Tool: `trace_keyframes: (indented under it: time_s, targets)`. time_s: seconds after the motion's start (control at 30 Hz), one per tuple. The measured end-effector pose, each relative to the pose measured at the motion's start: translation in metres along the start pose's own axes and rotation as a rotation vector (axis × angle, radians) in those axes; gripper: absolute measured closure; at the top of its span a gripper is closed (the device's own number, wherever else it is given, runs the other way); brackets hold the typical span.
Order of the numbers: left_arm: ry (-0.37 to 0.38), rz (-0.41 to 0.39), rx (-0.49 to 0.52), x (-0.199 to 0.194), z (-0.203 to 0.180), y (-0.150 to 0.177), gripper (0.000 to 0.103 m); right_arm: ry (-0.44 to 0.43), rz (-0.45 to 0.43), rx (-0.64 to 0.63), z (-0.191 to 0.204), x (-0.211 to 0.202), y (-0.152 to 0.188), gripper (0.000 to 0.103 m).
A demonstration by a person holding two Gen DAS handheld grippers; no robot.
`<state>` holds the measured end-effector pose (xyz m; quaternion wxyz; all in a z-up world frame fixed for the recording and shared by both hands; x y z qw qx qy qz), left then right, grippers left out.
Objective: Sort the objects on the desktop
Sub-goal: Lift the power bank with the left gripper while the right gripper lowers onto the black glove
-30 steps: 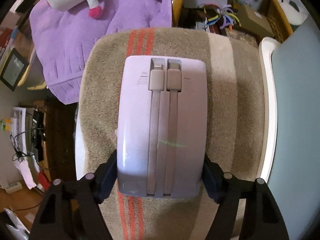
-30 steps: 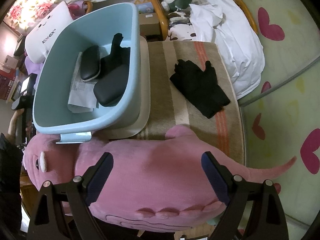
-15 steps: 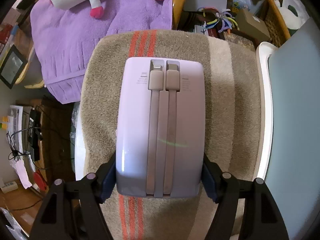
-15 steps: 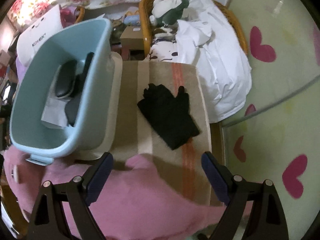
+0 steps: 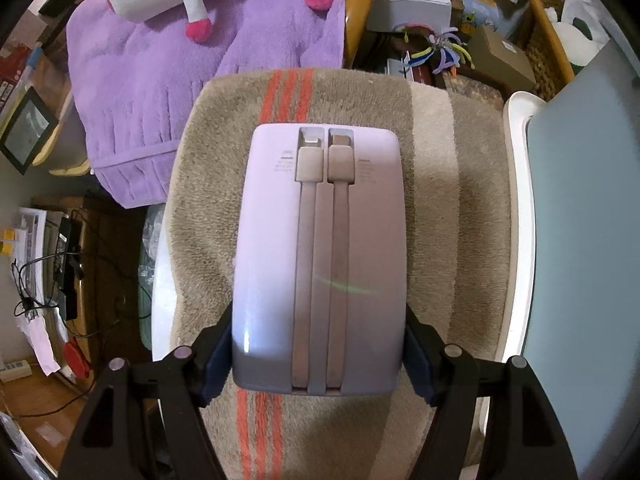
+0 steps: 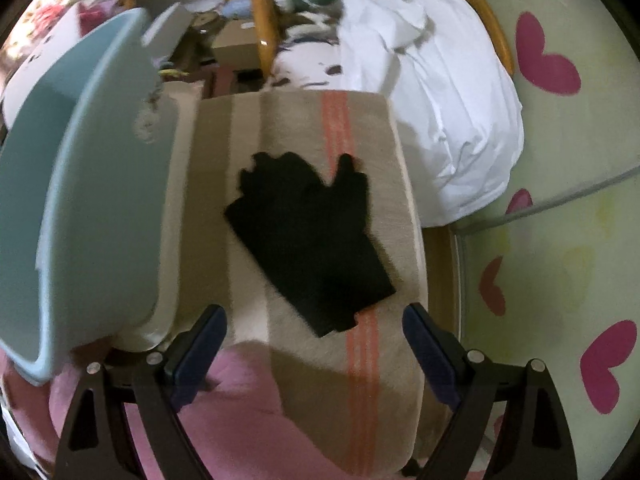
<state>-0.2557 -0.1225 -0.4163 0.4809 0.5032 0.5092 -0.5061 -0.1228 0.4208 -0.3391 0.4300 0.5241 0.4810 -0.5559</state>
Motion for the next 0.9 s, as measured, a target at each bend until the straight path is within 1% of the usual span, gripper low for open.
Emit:
trace_keyframes:
  time_s: [0.2,0.3,0.43,0.47,0.53,0.57,0.67,0.8,0.9]
  targets:
    - [0.009,-0.022,0.007,-0.012,-0.005,0.005,0.028,-0.041,0.050,0.020,-0.017,0.033,-0.008,0.011]
    - [0.019,-0.026,0.007,-0.018,-0.007,0.009,0.028,-0.063,0.057,0.025,-0.022,0.045,-0.009,0.011]
    - [0.023,-0.038,0.021,-0.028,-0.012,0.014,0.028,-0.071,0.066,0.009,-0.024,0.058,-0.012,0.011]
    - [0.022,-0.043,0.025,-0.031,-0.013,0.015,0.028,-0.073,0.069,0.004,-0.024,0.061,-0.013,0.012]
    - [0.025,-0.060,0.022,-0.039,-0.015,0.018,0.028,-0.076,0.075,-0.005,-0.025,0.067,-0.015,0.020]
    - [0.029,-0.062,0.020,-0.041,-0.015,0.019,0.028,-0.084,0.084,-0.008,-0.025,0.072,-0.015,0.023]
    - [0.047,-0.069,0.017,-0.050,-0.015,0.025,0.028,-0.083,0.098,-0.015,-0.027,0.082,-0.016,0.027]
    - [0.040,-0.121,0.017,-0.070,-0.014,0.033,0.028,-0.106,0.099,-0.013,-0.030,0.090,-0.019,0.027]
    - [0.047,-0.137,0.005,-0.080,-0.012,0.036,0.028,-0.105,0.089,-0.019,-0.031,0.092,-0.022,0.027]
Point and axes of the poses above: each gripper's, at about its wrist camera, not at the fingertips, and x roughly the way its jaws point, z to its left, y to its underside, the point moved 3 cm from there along x, roughly the way its jaws point, and after that the axes turned 2 degrees about z, right-handed, at the moved point
